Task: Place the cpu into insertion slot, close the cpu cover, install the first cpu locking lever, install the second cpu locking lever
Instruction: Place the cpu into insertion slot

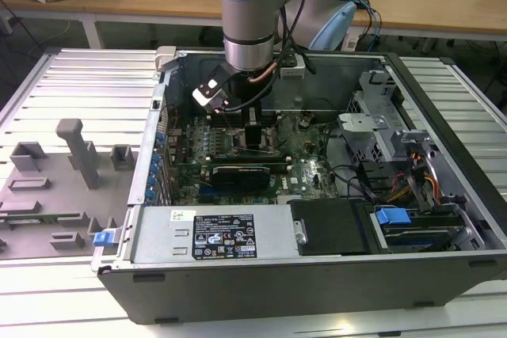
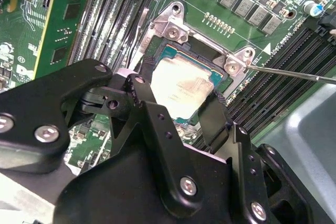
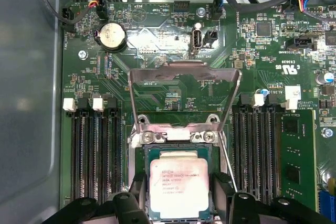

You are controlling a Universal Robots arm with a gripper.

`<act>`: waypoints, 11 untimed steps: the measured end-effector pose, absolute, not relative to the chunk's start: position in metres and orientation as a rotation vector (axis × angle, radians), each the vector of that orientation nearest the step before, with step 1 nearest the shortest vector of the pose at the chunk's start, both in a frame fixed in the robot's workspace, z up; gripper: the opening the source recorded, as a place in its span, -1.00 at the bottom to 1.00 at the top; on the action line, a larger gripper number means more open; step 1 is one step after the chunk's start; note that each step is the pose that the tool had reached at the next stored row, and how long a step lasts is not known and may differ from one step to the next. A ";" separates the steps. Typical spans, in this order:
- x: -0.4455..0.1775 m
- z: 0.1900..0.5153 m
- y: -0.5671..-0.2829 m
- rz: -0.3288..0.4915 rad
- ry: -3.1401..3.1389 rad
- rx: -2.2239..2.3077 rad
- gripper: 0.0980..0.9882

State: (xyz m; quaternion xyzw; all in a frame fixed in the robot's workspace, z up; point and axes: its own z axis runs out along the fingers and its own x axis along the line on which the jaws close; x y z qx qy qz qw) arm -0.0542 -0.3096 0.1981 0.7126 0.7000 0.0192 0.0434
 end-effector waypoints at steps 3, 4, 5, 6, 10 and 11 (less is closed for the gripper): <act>-0.054 0.200 -0.310 0.058 2.140 2.179 0.16; -0.054 0.203 -0.310 0.058 2.140 2.179 0.16; -0.054 0.204 -0.310 0.059 2.140 2.179 0.16; -0.054 0.206 -0.310 0.059 2.140 2.179 0.16; -0.054 0.210 -0.310 0.059 2.140 2.179 0.16; -0.054 0.211 -0.310 0.059 2.140 2.179 0.16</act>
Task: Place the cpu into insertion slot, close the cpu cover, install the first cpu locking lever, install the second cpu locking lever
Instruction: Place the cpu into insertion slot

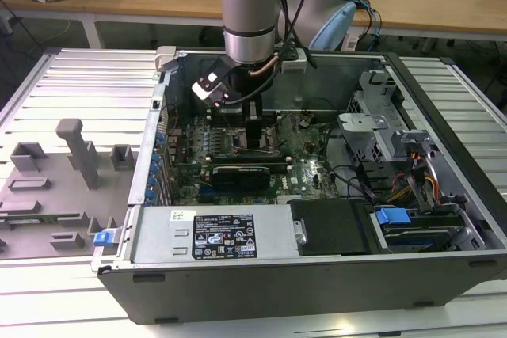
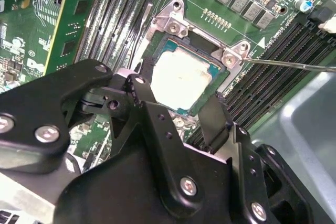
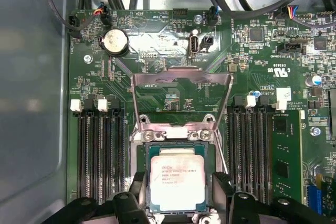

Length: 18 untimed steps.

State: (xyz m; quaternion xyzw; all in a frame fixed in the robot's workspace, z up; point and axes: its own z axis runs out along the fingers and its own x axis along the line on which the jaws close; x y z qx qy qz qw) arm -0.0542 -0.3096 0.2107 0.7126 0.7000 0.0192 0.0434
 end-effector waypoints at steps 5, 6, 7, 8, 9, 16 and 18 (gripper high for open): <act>-0.054 0.212 -0.310 0.059 2.140 2.179 -0.44; -0.054 0.212 -0.310 0.059 2.140 2.179 -0.71; -0.054 0.212 -0.310 0.059 2.140 2.179 -0.84; -0.054 0.212 -0.310 0.059 2.140 2.179 -0.97; -0.054 0.212 -0.310 0.059 2.140 2.179 -0.97; -0.054 0.213 -0.310 0.059 2.140 2.179 -0.98; -0.054 0.214 -0.310 0.058 2.140 2.179 -0.98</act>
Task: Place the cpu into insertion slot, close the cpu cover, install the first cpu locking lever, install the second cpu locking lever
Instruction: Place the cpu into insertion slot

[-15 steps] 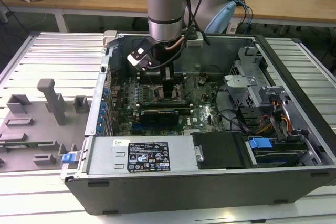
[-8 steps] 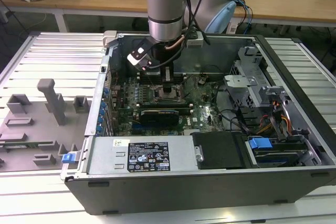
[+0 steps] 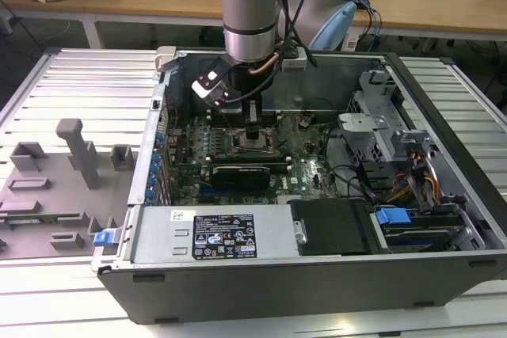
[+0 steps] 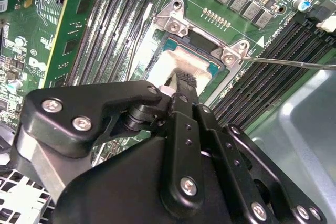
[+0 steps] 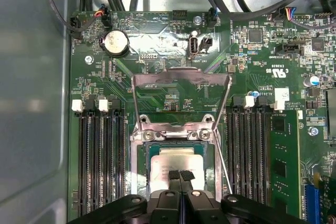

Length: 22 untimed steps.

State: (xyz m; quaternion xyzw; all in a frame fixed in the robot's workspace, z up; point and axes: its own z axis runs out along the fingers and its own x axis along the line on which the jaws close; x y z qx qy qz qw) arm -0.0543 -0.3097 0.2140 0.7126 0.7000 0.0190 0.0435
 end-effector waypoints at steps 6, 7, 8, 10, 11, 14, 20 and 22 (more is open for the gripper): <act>-0.054 0.226 -0.310 0.061 2.141 2.180 -0.98; -0.054 0.228 -0.310 0.062 2.141 2.180 -0.98; -0.054 0.233 -0.310 0.063 2.142 2.181 -0.98; -0.054 0.243 -0.310 0.065 2.142 2.181 -0.98; -0.054 0.248 -0.310 0.066 2.142 2.182 -0.98; -0.054 0.262 -0.310 0.069 2.143 2.183 -0.98; -0.054 0.262 -0.311 0.137 2.176 2.222 -0.98; -0.054 0.262 -0.311 0.137 2.176 2.223 -0.98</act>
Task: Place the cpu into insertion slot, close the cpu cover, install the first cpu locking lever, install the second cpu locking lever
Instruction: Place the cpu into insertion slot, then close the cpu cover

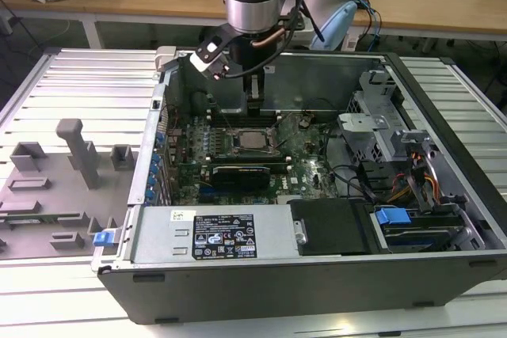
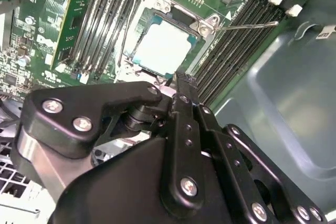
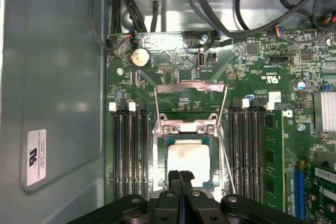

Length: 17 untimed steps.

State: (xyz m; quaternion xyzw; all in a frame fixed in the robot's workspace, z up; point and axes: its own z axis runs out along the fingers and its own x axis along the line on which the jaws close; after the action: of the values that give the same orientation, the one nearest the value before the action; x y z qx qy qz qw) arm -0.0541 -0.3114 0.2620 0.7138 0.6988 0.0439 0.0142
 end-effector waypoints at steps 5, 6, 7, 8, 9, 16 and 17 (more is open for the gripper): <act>-0.052 0.262 -0.312 0.104 2.189 2.240 -0.98; -0.050 0.262 -0.312 0.104 2.189 2.240 -0.98; -0.048 0.262 -0.312 0.105 2.189 2.240 -0.98; -0.047 0.262 -0.312 0.104 2.189 2.240 -0.98; -0.046 0.262 -0.312 0.104 2.189 2.240 -0.98; -0.046 0.267 -0.316 0.105 2.189 2.241 -0.98; -0.046 0.267 -0.316 0.106 2.189 2.241 -0.98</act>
State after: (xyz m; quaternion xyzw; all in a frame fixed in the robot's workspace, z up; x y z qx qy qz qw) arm -0.0460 -0.3161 0.2669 0.7149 0.6984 0.0337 0.0036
